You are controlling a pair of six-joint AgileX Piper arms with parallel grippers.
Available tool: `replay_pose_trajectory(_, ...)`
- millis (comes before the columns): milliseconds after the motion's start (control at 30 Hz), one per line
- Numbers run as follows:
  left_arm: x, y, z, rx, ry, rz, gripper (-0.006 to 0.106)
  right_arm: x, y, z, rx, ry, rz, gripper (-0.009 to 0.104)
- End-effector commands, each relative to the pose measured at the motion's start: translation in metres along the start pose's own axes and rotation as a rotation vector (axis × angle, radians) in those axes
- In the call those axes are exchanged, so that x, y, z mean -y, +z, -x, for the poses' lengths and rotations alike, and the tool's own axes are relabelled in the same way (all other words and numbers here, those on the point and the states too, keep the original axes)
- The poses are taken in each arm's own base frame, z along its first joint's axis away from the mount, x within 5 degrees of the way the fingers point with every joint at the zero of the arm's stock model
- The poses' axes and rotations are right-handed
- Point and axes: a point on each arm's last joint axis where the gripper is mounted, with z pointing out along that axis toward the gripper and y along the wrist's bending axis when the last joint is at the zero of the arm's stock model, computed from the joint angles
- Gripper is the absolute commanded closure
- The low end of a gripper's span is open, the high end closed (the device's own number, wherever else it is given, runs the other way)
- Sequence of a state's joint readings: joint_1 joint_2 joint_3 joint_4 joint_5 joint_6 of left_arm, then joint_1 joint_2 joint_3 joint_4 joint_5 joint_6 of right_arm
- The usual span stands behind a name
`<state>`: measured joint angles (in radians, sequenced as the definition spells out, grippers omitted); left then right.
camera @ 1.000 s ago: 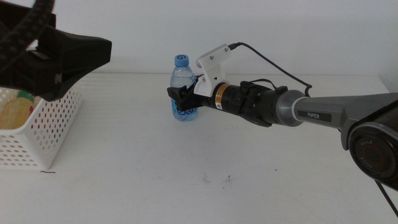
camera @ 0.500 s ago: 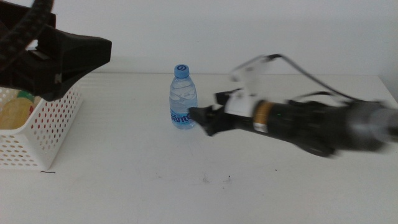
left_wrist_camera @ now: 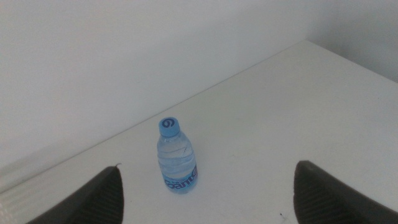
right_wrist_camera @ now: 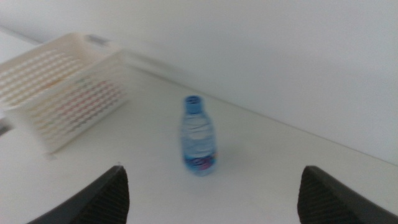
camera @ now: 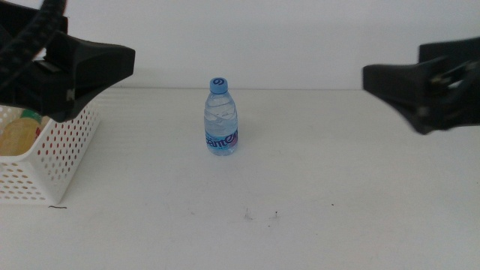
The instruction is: Use arms to grab the bottles and put them into the dustbin to the left of the table.
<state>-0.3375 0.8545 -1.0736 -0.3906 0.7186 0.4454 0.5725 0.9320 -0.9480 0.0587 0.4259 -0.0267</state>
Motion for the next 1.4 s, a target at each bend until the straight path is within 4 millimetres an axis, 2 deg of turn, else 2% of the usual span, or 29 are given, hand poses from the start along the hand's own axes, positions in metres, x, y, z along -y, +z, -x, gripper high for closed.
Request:
replay_pose_trajectory(0, 0.0, -0.001, 0.0, 0.012, -0.001, 0.002, 0.007, -0.007, -0.022, 0.012, -0.046, -0.038, 0.06, 0.016)
replay_pose_trajectory(100, 0.0, -0.001, 0.0, 0.012, -0.001, 0.002, 0.007, -0.008, -0.036, 0.022, -0.103, -0.056, 0.068, 0.016)
replay_pose_trajectory(233, 0.0, -0.001, 0.0, 0.012, -0.001, 0.002, 0.007, -0.009, -0.043, 0.029, -0.119, -0.059, 0.072, 0.012)
replay_pose_trajectory(367, 0.0, -0.001, 0.0, 0.012, -0.001, 0.002, 0.007, -0.009, -0.044, 0.03, -0.109, -0.06, 0.07, 0.004)
replay_pose_trajectory(700, -0.002, -0.001, 0.001, 0.015, 0.02, 0.023, 0.007, -0.008, -0.043, 0.032, -0.088, -0.062, 0.064, 0.004)
replay_pose_trajectory(767, -0.005, -0.001, 0.005, 0.068, 0.029, 0.056, 0.007, -0.008, -0.043, 0.032, -0.088, -0.062, 0.064, 0.004)
replay_pose_trajectory(833, -0.01, 0.004, 0.001, 0.075, 0.076, 0.107, 0.007, -0.008, -0.043, 0.032, -0.088, -0.062, 0.064, 0.004)
replay_pose_trajectory(900, -0.011, 0.019, -0.01, 0.12, 0.05, 0.13, 0.007, -0.008, -0.043, 0.032, -0.088, -0.062, 0.064, 0.004)
replay_pose_trajectory(967, -0.009, 0.039, -0.032, 0.164, 0.039, 0.151, 0.007, -0.008, -0.043, 0.032, -0.088, -0.062, 0.064, 0.004)
replay_pose_trajectory(1067, 0.005, 0.065, -0.075, 0.289, 0.027, 0.121, 0.007, -0.008, -0.043, 0.032, -0.088, -0.062, 0.064, 0.004)
replay_pose_trajectory(1133, 0.007, 0.077, -0.107, 0.333, -0.053, 0.111, 0.007, -0.008, -0.043, 0.032, -0.088, -0.062, 0.064, 0.004)
replay_pose_trajectory(1233, 0.007, 0.092, -0.149, 0.296, -0.119, 0.124, 0.007, -0.008, -0.043, 0.032, -0.088, -0.06, 0.066, 0.004)
replay_pose_trajectory(1300, 0.006, 0.103, -0.167, 0.224, -0.137, 0.134, 0.007, -0.008, -0.044, 0.032, -0.086, -0.061, 0.065, 0.004)
replay_pose_trajectory(1367, 0.005, 0.112, -0.177, 0.16, -0.151, 0.143, 0.007, -0.009, -0.044, 0.032, -0.086, -0.058, 0.068, 0.004)
